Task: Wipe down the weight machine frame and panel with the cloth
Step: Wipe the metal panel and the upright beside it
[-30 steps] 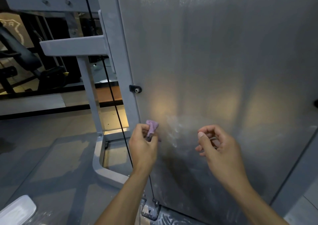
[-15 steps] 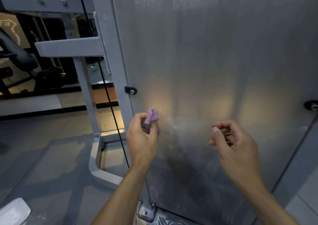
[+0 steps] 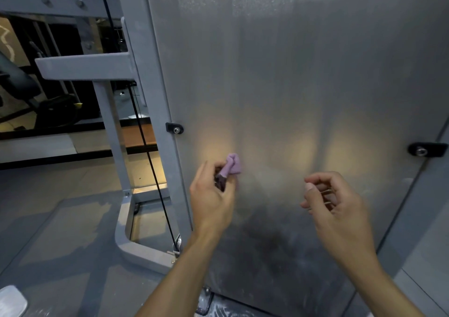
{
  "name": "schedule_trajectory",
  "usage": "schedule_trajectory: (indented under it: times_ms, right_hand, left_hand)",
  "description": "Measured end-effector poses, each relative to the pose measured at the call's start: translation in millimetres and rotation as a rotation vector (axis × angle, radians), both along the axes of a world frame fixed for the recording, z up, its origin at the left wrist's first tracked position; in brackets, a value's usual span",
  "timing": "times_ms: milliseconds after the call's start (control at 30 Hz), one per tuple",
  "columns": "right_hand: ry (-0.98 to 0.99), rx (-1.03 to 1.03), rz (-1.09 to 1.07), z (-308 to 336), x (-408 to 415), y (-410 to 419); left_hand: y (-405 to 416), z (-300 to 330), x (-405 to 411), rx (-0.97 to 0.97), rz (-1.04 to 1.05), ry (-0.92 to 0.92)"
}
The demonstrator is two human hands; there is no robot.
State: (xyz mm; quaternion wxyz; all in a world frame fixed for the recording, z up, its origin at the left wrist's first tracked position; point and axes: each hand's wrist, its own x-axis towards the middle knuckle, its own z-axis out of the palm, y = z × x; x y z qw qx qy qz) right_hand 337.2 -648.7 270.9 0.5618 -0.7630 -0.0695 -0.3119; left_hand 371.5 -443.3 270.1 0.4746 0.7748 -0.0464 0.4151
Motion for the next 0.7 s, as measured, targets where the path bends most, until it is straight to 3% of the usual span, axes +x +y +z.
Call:
schedule_trajectory:
  times_ms: [167, 433, 700]
  right_hand:
    - [-0.01, -0.006, -0.037, 4.0, -5.5, -11.9]
    - [-0.006, -0.004, -0.064, 8.3, -10.5, -15.4]
    - [-0.06, 0.007, -0.17, 17.8, -13.9, -36.9]
  left_hand:
    - [22.5, 2.7, 3.3, -0.171, 0.137, 0.008]
    - [-26.0, -5.9, 0.0, 0.015, -0.062, -0.01]
    - [-5.9, 2.6, 1.5, -0.093, 0.123, -0.02]
